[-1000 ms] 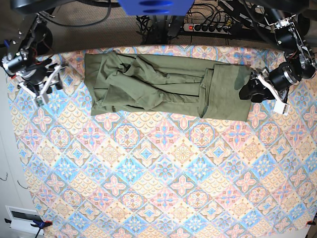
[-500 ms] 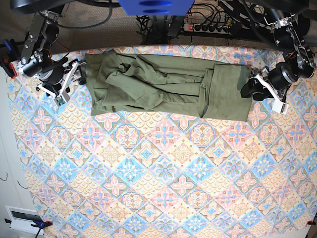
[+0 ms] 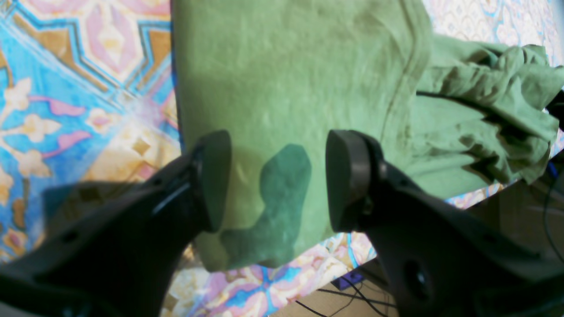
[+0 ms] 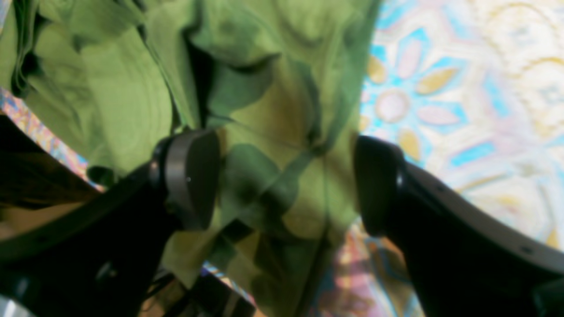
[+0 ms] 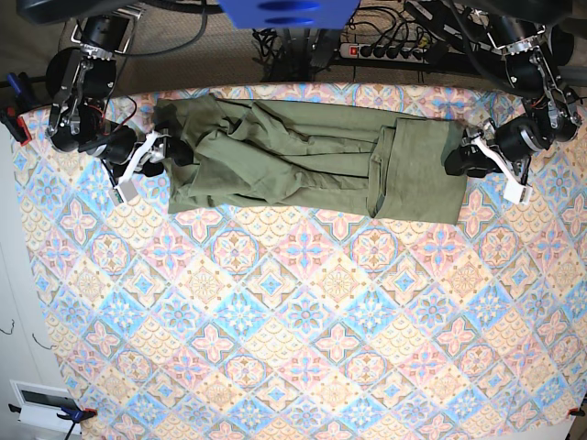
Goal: Layout the t-shirt on the table in an organized manner, then fold the t-shirt properly
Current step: 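Grasp the other strip end with the right gripper and fold it inward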
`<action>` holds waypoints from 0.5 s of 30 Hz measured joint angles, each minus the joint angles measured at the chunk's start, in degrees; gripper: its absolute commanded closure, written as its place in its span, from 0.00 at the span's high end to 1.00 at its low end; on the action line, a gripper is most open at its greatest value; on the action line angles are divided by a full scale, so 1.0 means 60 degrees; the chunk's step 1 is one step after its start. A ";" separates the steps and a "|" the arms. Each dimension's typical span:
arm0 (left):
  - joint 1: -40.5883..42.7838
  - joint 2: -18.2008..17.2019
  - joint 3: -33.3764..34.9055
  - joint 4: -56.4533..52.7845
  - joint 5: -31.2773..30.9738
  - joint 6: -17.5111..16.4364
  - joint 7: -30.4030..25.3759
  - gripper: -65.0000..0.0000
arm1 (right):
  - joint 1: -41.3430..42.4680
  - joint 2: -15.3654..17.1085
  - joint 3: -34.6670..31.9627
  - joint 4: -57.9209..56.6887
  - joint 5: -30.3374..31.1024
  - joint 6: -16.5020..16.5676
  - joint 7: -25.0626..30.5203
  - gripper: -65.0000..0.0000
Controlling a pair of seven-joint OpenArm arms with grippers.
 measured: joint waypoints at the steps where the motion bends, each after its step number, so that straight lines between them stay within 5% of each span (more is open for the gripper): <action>1: 0.0004 -0.0015 0.0000 0.0004 -0.0004 0.0004 0.0000 0.52 | 0.0033 -0.0033 0.0000 -0.0164 -0.0044 -0.0004 0.0000 0.70; 8: 0.0007 0.0007 0.0000 0.0004 -0.0004 0.0000 0.0000 0.52 | 0.0098 -0.0113 0.0022 -0.1005 0.0270 0.0040 0.0284 0.70; 15: -0.0273 0.0007 0.0000 0.0000 0.0069 0.0000 0.0000 0.52 | 0.0080 -0.0758 -0.0102 -0.0980 0.0277 0.0036 0.0364 0.70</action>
